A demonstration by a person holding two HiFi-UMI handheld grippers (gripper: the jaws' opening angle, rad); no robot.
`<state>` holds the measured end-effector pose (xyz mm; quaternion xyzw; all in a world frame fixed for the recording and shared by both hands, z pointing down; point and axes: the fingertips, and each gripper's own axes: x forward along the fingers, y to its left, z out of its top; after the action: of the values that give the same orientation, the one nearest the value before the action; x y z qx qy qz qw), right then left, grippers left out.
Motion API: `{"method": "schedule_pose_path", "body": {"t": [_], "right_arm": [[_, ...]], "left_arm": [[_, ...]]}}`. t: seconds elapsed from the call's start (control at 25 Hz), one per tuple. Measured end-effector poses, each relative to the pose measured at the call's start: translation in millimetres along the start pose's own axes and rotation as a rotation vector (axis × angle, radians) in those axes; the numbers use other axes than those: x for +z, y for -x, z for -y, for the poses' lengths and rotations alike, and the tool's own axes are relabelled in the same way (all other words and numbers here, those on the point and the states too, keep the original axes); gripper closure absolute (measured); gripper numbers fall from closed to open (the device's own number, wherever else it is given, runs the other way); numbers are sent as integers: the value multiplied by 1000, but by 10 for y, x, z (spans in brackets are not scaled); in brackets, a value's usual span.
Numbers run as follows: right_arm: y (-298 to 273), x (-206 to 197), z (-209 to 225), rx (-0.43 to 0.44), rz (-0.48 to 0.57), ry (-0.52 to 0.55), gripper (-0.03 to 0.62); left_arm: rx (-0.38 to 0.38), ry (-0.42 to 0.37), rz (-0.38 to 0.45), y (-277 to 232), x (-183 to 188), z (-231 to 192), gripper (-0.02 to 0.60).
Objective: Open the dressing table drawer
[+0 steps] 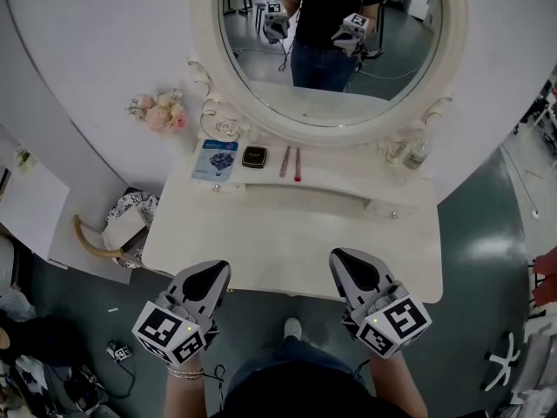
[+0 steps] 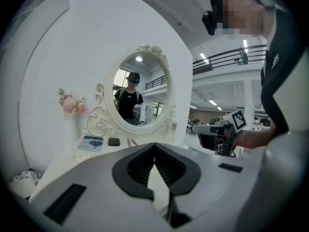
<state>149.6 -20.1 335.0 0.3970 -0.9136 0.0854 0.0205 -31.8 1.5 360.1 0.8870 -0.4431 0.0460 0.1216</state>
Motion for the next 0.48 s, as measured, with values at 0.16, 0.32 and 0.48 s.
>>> {"method": "schedule_pose_path", "body": {"t": [0.16,0.32,0.48], "right_arm": [[-69,-34,109,20,-19,4,576],[-124,-46,196,41,-28,8,576],[-156,-62,244,55,-35,6,576]], "left_arm": [[10,2,-1,-85,-15,5,565],[31,10,5,-159,-13,-8,565],[35,18,5,-216,-45,-4,565]]}}
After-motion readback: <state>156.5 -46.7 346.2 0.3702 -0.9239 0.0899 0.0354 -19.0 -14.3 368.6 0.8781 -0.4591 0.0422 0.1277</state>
